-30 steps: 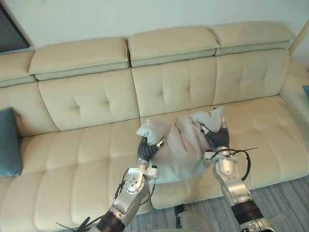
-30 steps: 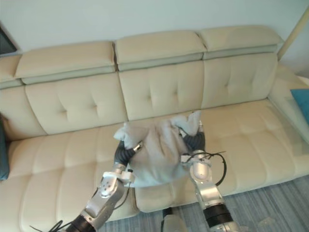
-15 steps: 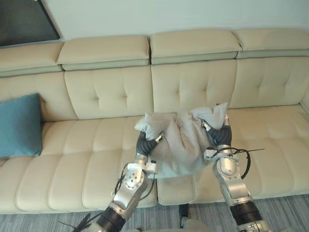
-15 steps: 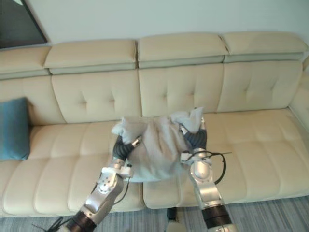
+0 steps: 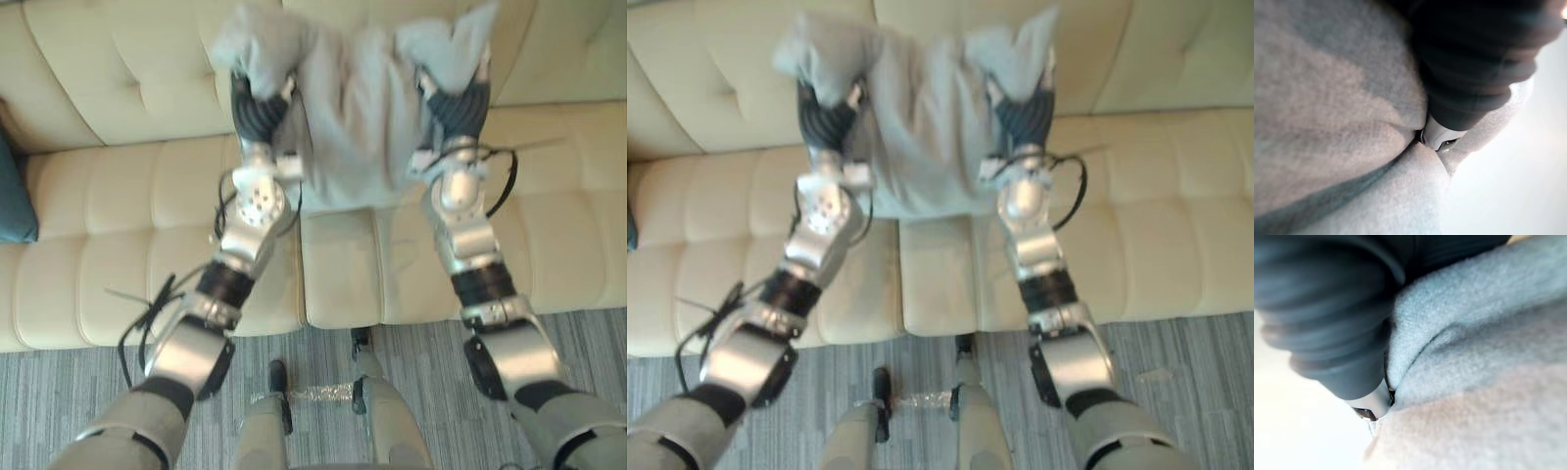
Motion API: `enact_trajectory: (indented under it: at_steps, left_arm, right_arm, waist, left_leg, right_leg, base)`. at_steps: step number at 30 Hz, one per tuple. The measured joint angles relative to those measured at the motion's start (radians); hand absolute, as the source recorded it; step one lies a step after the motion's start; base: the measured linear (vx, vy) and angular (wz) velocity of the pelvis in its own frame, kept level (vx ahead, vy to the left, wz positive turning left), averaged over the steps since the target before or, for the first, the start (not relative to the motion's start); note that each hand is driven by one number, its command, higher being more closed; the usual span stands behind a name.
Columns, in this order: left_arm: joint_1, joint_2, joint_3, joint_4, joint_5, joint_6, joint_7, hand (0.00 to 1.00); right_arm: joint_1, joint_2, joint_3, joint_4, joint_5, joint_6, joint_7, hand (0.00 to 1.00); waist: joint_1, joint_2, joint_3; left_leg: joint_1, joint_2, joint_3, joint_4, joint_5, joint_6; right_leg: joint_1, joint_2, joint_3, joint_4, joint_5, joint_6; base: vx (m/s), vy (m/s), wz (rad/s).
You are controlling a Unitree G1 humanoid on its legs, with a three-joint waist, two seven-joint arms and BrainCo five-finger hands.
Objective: Pick up cushions and gather them together orderly.
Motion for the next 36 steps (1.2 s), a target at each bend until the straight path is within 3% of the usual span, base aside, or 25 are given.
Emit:
enact_trajectory:
  at_steps: [6, 10, 12, 20, 21, 22, 27, 31, 36]
  left_arm:
    - [-0.241, 0.052, 0.094, 0.205, -0.001, 0.0, 0.0, 1.0]
    - [-0.252, 0.05, 0.095, 0.226, -0.007, 0.0, -0.003, 1.0]
    - [-0.251, 0.045, 0.098, 0.234, -0.015, 0.0, -0.003, 1.0]
    - [-0.239, 0.003, 0.115, 0.239, -0.022, -0.003, -0.002, 1.0]
    - [-0.225, 0.004, 0.116, 0.239, -0.022, -0.015, -0.002, 0.0]
    - [-0.216, 0.004, 0.116, 0.239, -0.022, -0.021, -0.001, 0.0]
    - [-0.244, 0.045, 0.101, 0.318, -0.023, -0.04, -0.007, 0.0]
    - [-0.323, 0.091, 0.101, 0.407, -0.045, -0.041, -0.05, 0.0]
    - [-0.382, 0.129, 0.1, 0.487, -0.15, -0.039, -0.165, 0.0]
  right_arm:
    - [-0.316, -0.039, -0.003, 0.242, 0.046, -0.011, -0.008, 1.0]
    - [-0.344, -0.041, -0.006, 0.283, 0.082, -0.011, -0.008, 1.0]
    - [-0.344, -0.038, -0.008, 0.284, 0.082, -0.012, -0.007, 1.0]
    - [-0.342, -0.024, -0.045, 0.284, 0.076, -0.016, -0.022, 1.0]
    - [-0.338, -0.013, -0.046, 0.284, 0.075, -0.017, -0.029, 1.0]
    - [-0.334, -0.005, -0.046, 0.284, 0.074, -0.02, -0.032, 0.0]
    - [-0.364, -0.008, -0.059, 0.346, 0.056, -0.039, -0.029, 0.0]
    - [-0.444, -0.041, -0.058, 0.46, 0.067, -0.048, 0.0, 0.0]
    - [-0.514, -0.126, -0.045, 0.592, 0.282, -0.024, 0.115, 0.0]
  waist:
    - [-0.002, 0.012, 0.066]
    - [-0.001, 0.018, 0.092]
    - [0.004, 0.021, 0.116]
    - [-0.001, 0.025, 0.137]
    - [-0.001, 0.025, 0.137]
    - [-0.008, 0.025, 0.137]
    - [-0.015, 0.024, 0.137]
    - [-0.018, 0.023, 0.138]
    - [-0.011, 0.023, 0.138]
  left_leg:
    - [-0.138, -0.004, -0.009, 0.088, -0.023, 0.006]
    - [-0.162, -0.017, -0.019, 0.097, -0.023, 0.007]
    - [-0.168, -0.018, -0.02, 0.097, -0.023, 0.008]
    - [-0.195, -0.038, -0.027, 0.135, -0.033, 0.03]
    - [-0.195, -0.036, -0.024, 0.136, -0.033, 0.031]
    - [-0.198, -0.036, -0.024, 0.137, -0.034, 0.033]
    - [-0.231, -0.034, -0.016, 0.149, -0.042, 0.05]
    - [-0.265, -0.029, -0.016, 0.149, -0.024, 0.036]
    - [-0.264, -0.004, -0.012, 0.108, -0.006, 0.037]
  right_leg:
    - [-0.099, -0.006, 0.031, 0.0, 0.044, 0.038]
    - [-0.113, -0.013, 0.035, 0.0, 0.049, 0.043]
    - [-0.122, -0.014, 0.052, 0.0, 0.074, 0.076]
    - [-0.123, -0.034, 0.072, 0.0, 0.079, 0.081]
    - [-0.128, -0.031, 0.083, 0.0, 0.095, 0.103]
    - [-0.128, -0.033, 0.091, 0.0, 0.097, 0.1]
    - [-0.157, -0.033, 0.103, 0.0, 0.098, 0.1]
    - [-0.191, -0.029, 0.107, 0.0, 0.099, 0.099]
    - [-0.204, -0.011, 0.11, 0.003, 0.096, 0.102]
  base:
    - [-0.12, 0.098, 0.01]
    - [-0.06, 0.089, 0.09]
    - [-0.05, 0.095, -0.02]
    - [-0.03, 0.068, 0.04]
    - [-0.03, 0.053, -0.03]
    - [-0.03, 0.052, -0.04]
    - [-0.01, 0.014, 0.0]
    - [0.0, -0.002, 0.01]
    - [0.0, -0.014, -0.04]
